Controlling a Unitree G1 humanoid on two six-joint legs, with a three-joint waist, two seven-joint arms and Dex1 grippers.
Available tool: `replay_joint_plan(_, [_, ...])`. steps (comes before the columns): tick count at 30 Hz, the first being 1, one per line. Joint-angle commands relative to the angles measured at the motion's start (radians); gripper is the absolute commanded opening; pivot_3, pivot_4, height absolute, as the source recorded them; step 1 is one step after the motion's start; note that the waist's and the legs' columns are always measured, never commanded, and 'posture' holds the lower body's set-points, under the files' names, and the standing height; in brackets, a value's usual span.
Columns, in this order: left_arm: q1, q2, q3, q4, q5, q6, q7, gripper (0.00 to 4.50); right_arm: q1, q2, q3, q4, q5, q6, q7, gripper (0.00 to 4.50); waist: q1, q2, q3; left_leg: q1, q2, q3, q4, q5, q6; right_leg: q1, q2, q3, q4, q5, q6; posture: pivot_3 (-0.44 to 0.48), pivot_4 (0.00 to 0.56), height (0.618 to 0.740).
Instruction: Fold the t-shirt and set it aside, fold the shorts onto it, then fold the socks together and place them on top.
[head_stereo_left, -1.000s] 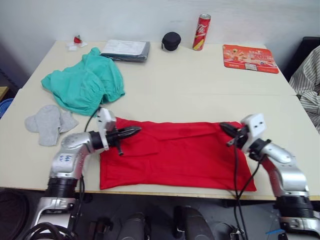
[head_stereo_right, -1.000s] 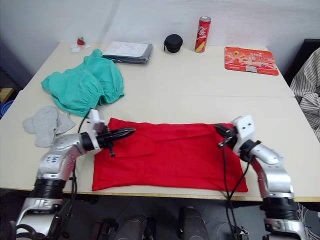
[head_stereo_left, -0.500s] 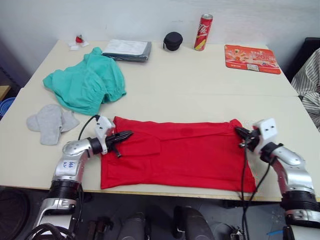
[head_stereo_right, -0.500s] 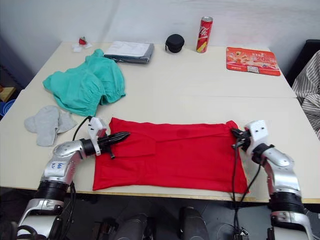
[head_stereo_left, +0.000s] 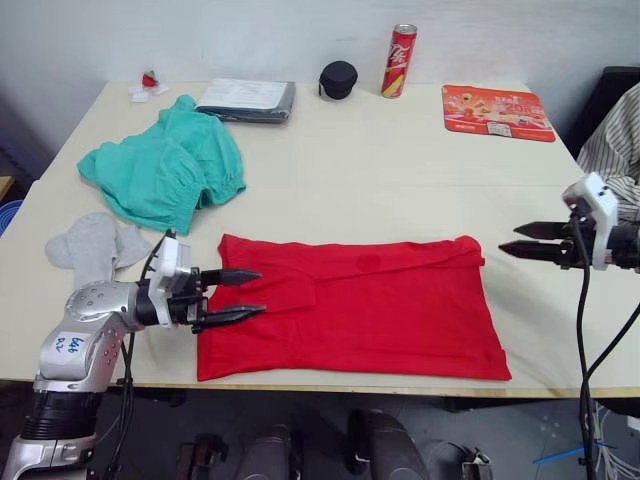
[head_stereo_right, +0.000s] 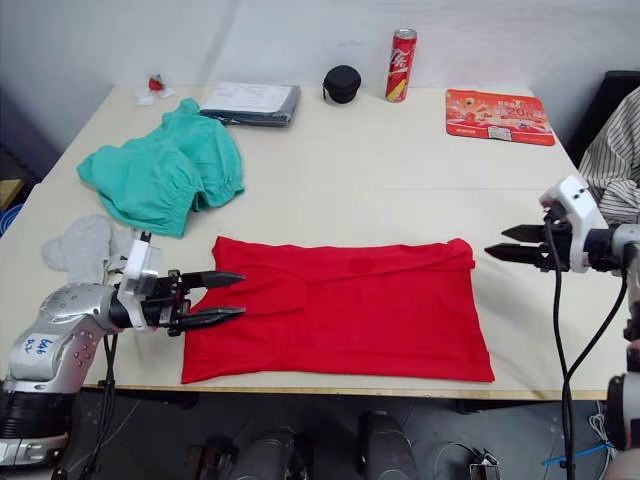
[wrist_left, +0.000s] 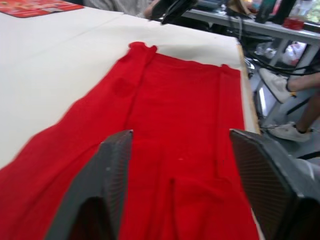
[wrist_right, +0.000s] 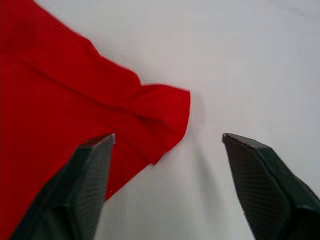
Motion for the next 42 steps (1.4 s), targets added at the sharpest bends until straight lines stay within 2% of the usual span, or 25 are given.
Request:
replay_joint_plan(1, [0.012,-0.012,0.003,-0.066,-0.043,-0.005,-0.012,4.47,-0.105,0.049,0.047,0.129,-0.082,-0.071,0.007,4.5,0.001,0.001,0.001,-0.001,0.0,0.0,0.0,0.0,0.0,0.0,0.0,0.0,0.0,0.0,0.0,0.0,0.15,0.74])
replay_joint_plan(5, [0.015,-0.017,-0.003,-0.079,-0.055,-0.002,-0.021,4.47,-0.203,0.124,0.077,0.274,-0.161,-0.172,-0.049,4.5,0.0,0.002,0.001,-0.001,0.0,0.0,0.0,0.0,0.0,-0.001,0.0,-0.001,0.0,0.0,0.0,0.0,0.15,0.74])
replay_joint_plan(8, [0.024,-0.019,-0.001,-0.089,-0.054,-0.004,-0.015,4.5,-0.244,0.169,0.086,0.335,-0.202,-0.22,-0.055,3.93,0.0,0.002,0.001,-0.001,0.0,0.0,0.0,0.0,0.0,0.0,0.0,-0.001,0.0,0.0,0.0,0.0,0.15,0.74])
replay_joint_plan(15, [0.032,-0.03,0.009,-0.088,-0.039,-0.022,0.028,4.5,-0.272,0.195,0.127,0.368,-0.282,-0.298,0.048,1.44,0.001,0.002,0.001,-0.002,0.0,0.0,0.0,0.0,0.0,0.0,0.0,-0.002,0.002,0.0,0.0,0.0,0.15,0.74])
replay_joint_plan(19, [0.028,-0.043,0.012,-0.074,-0.028,-0.04,0.058,4.5,-0.3,0.185,0.154,0.375,-0.341,-0.364,0.028,0.03,-0.001,0.002,0.001,-0.001,0.0,0.0,0.0,0.0,0.0,0.0,0.0,-0.001,0.003,0.0,0.0,0.0,0.15,0.74])
replay_joint_plan(29, [-0.029,-0.13,0.045,0.018,0.037,-0.113,0.245,4.5,-0.383,0.266,0.153,0.431,-0.447,-0.548,-0.434,0.03,-0.002,0.002,0.001,-0.001,-0.001,0.0,0.0,0.001,-0.002,0.0,0.001,-0.001,0.004,0.0,0.0,0.0,0.15,0.74])
replay_joint_plan(33, [-0.039,-0.132,0.039,0.041,0.068,-0.128,0.283,4.5,-0.386,0.293,0.159,0.448,-0.482,-0.585,-0.54,0.03,-0.002,0.002,0.001,-0.002,0.0,0.0,0.0,0.001,-0.002,0.0,0.002,-0.001,0.004,0.0,0.0,0.0,0.15,0.74])
replay_joint_plan(36, [-0.058,-0.119,0.031,0.074,0.089,-0.131,0.289,4.5,-0.387,0.289,0.112,0.452,-0.445,-0.569,-0.504,0.03,-0.002,0.002,0.001,-0.002,0.0,0.0,0.0,0.001,-0.002,0.0,0.002,-0.001,0.004,0.0,0.0,0.0,0.15,0.74])
replay_joint_plan(37, [-0.069,-0.113,0.03,0.09,0.089,-0.125,0.279,4.5,-0.387,0.281,0.095,0.451,-0.427,-0.552,-0.468,0.54,0.0,0.002,0.001,-0.002,0.0,0.0,0.0,0.001,-0.002,0.0,0.002,-0.001,0.004,0.0,0.0,0.0,0.15,0.74])
replay_joint_plan(39, [-0.103,-0.091,0.025,0.124,0.077,-0.092,0.243,4.5,-0.381,0.246,0.073,0.438,-0.406,-0.547,-0.407,1.06,0.003,0.002,0.001,-0.002,0.0,-0.001,0.0,0.002,-0.001,0.0,0.002,-0.002,0.004,0.0,0.0,0.0,0.15,0.74])
replay_joint_plan(42, [-0.162,-0.065,0.015,0.179,0.067,-0.058,0.193,4.5,-0.371,0.186,0.037,0.412,-0.365,-0.501,-0.302,2.11,0.005,0.002,0.001,-0.003,0.0,-0.001,0.0,0.002,-0.001,0.0,0.001,-0.003,0.003,0.0,0.0,0.0,0.15,0.74])
